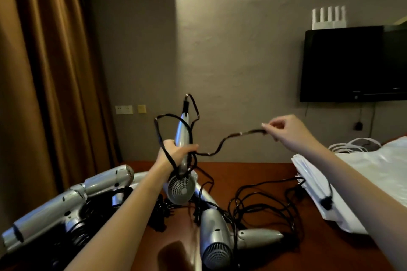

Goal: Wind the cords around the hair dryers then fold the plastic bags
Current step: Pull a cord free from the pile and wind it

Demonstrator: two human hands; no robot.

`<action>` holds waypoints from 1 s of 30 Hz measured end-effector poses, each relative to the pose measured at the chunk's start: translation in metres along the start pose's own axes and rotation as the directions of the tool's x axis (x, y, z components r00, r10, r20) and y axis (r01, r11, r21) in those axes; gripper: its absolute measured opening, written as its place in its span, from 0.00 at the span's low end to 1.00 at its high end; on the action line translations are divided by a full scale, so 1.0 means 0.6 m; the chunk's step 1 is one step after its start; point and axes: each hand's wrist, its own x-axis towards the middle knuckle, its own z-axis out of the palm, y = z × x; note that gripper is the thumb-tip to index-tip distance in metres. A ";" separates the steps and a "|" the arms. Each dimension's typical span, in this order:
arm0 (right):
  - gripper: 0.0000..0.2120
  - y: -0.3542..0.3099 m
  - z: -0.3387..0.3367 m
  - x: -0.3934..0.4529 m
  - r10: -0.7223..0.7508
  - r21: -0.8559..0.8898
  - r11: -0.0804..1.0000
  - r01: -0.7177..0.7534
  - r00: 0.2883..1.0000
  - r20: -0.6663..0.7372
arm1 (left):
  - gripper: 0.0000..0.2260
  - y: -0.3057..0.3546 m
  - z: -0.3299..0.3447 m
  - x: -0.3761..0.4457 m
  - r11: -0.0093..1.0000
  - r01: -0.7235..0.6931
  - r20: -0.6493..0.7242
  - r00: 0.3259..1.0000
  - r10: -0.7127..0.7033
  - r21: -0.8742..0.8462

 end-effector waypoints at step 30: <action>0.15 0.073 0.131 -0.014 -0.131 -0.263 0.926 0.270 0.886 0.445 | 0.16 -0.049 0.139 0.024 0.264 -0.541 0.475 0.836 0.277 0.799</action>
